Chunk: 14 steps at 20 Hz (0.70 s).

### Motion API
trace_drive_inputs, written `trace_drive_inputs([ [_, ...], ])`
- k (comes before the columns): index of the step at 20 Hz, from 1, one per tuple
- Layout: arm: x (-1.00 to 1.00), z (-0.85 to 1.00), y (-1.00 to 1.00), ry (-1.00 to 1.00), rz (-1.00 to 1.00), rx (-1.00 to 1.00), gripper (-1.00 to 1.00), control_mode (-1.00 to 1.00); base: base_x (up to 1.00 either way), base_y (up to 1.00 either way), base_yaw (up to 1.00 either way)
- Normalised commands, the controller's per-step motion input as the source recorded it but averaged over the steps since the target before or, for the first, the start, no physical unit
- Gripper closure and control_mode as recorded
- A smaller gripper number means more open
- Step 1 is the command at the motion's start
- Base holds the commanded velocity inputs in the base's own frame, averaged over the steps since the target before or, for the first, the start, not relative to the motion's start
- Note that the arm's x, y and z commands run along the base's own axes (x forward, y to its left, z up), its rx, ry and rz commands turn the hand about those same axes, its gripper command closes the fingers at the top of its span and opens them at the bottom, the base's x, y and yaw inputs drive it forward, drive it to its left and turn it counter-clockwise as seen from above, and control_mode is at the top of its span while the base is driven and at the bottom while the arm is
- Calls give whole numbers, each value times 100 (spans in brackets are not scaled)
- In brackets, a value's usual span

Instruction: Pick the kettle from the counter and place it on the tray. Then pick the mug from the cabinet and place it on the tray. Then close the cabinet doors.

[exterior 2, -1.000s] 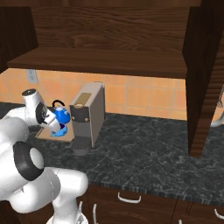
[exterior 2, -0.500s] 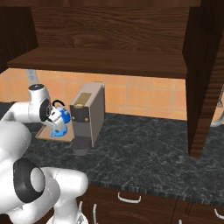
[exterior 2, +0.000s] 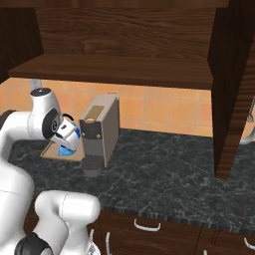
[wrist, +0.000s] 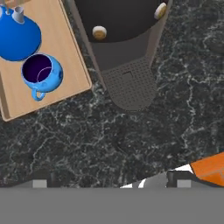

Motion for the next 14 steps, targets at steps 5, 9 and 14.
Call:
trace_drive_inputs([
  [5,-58,3,-79,-12,-3,0,100,-100,0,0,0],
  [9,-38,0,-98,-8,-4,3,100,-100,0,0,0],
  [14,25,0,-100,2,-1,32,100,-100,0,0,0],
])
